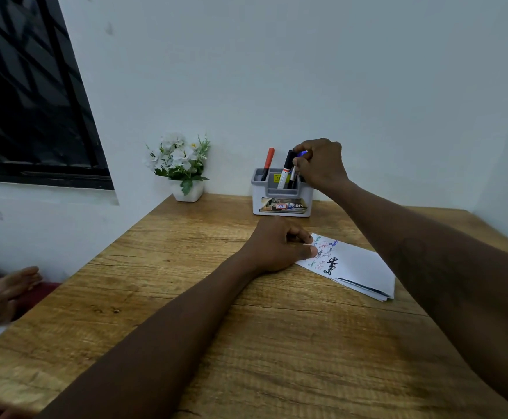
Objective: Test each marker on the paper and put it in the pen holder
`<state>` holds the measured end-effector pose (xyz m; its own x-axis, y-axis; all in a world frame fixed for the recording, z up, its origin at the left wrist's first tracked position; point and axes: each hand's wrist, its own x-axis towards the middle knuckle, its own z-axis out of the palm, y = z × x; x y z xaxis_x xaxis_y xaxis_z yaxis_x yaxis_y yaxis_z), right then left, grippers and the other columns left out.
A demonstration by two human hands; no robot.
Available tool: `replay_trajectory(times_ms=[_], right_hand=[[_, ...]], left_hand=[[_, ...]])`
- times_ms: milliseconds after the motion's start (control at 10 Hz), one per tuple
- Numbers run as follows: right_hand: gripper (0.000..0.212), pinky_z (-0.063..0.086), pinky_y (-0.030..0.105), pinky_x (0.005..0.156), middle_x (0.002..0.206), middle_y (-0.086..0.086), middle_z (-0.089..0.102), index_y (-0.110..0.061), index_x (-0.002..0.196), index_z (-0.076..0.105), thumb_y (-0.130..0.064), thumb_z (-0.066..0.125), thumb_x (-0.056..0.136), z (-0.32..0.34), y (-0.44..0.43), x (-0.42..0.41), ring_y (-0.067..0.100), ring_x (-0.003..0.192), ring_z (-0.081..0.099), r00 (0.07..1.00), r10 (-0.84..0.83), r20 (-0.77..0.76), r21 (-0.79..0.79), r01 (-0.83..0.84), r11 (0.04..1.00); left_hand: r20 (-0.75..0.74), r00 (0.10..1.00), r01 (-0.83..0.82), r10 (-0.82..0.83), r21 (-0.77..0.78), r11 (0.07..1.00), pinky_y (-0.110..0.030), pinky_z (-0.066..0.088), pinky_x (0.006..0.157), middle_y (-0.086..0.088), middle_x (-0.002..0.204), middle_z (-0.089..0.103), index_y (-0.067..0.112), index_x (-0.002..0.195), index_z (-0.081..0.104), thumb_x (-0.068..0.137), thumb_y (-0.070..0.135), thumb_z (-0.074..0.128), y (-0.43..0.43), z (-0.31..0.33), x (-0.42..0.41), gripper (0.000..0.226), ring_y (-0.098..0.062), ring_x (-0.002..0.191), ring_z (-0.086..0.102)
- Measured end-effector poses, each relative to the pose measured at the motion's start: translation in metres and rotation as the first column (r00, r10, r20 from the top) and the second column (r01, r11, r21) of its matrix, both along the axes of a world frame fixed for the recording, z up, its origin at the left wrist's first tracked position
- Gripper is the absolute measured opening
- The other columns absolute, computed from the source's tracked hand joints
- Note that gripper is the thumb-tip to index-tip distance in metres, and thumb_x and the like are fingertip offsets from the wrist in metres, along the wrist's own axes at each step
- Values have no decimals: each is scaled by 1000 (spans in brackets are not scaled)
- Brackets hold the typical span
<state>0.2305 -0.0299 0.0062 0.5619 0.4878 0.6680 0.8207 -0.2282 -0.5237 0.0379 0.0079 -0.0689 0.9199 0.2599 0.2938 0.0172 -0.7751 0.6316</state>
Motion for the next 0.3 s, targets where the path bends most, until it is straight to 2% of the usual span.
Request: replay_trajectory(times_ms=[100,200,300], right_hand=[[26,53,25,94,106,18,78,-4,113,78,-9,75,88,5,-1,-2,28,102,74,999,-38,0,-45,38,998],[24,48,18,87,103,16,79,-5,110,80,-11,76,87,7,-8,-8,25,101,73,999,-44,12,-35,44,998],[21,59,25,83,100,10,81,-7,105,81,-13,74,86,-7,-21,-26,19,89,76,994,21,107,7,-22,1000]], left_hand=[[3,1000,5,-5,-1,1000,-16,52,85,3,116,76,19,111,79,82,34,83,1,0,1,33,-3,99,68],[11,1000,-4,4,8,1000,-12,48,80,6,114,76,19,110,79,84,34,81,0,0,0,31,0,95,66],[71,996,-64,62,22,998,-17,47,75,12,106,76,24,112,78,89,41,75,-3,3,-2,29,4,89,63]])
